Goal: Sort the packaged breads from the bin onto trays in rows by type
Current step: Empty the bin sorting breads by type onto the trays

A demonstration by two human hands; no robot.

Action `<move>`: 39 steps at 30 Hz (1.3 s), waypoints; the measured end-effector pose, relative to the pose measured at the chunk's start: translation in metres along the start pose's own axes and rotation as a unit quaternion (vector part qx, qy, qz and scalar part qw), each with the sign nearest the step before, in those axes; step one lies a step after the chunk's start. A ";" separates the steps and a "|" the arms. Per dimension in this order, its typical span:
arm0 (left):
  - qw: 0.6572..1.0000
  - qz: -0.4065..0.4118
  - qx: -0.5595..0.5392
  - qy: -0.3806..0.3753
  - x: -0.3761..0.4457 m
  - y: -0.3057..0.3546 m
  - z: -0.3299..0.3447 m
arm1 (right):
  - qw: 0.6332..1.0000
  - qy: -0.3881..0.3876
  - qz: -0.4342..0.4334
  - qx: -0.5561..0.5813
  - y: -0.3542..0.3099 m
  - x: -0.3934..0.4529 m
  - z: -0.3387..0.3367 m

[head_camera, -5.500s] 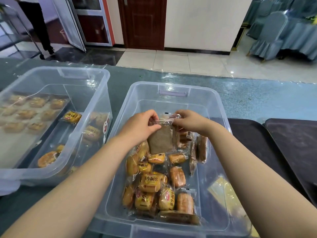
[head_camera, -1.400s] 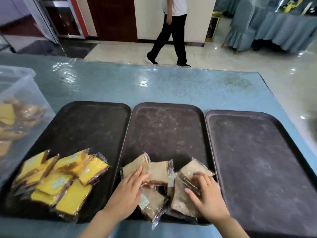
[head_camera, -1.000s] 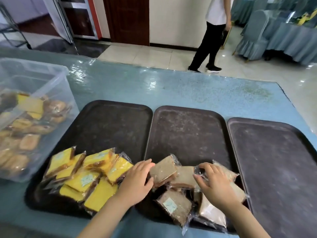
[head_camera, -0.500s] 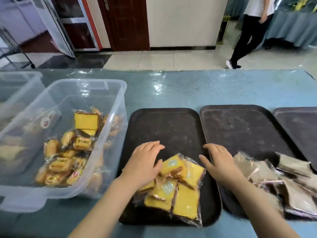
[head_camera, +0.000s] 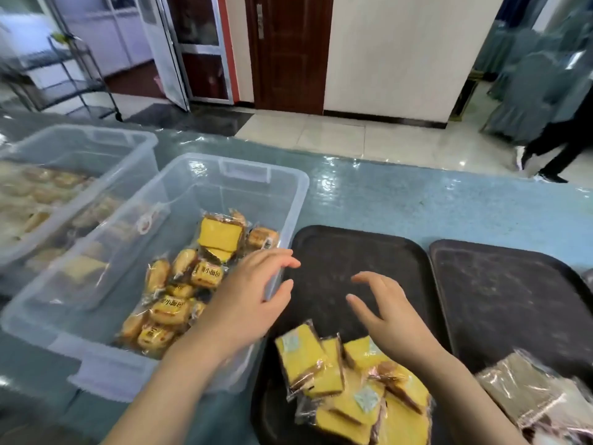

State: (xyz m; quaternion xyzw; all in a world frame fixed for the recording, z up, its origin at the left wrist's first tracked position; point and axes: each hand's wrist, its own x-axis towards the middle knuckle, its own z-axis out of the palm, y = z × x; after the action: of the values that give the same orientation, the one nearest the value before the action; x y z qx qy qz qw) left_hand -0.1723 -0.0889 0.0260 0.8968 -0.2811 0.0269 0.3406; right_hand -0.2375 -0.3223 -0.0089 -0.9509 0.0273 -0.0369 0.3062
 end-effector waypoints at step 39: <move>0.725 -0.024 0.368 -0.582 0.077 -0.223 -0.070 | 0.855 -0.384 0.130 -0.324 -0.157 0.192 0.224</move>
State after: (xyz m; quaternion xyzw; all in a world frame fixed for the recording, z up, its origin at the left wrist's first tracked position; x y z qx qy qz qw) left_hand 0.0187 0.0540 -0.0350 0.7978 -0.3702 -0.4071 -0.2464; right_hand -0.0225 -0.0790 -0.0883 -0.9226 0.0408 0.3823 -0.0315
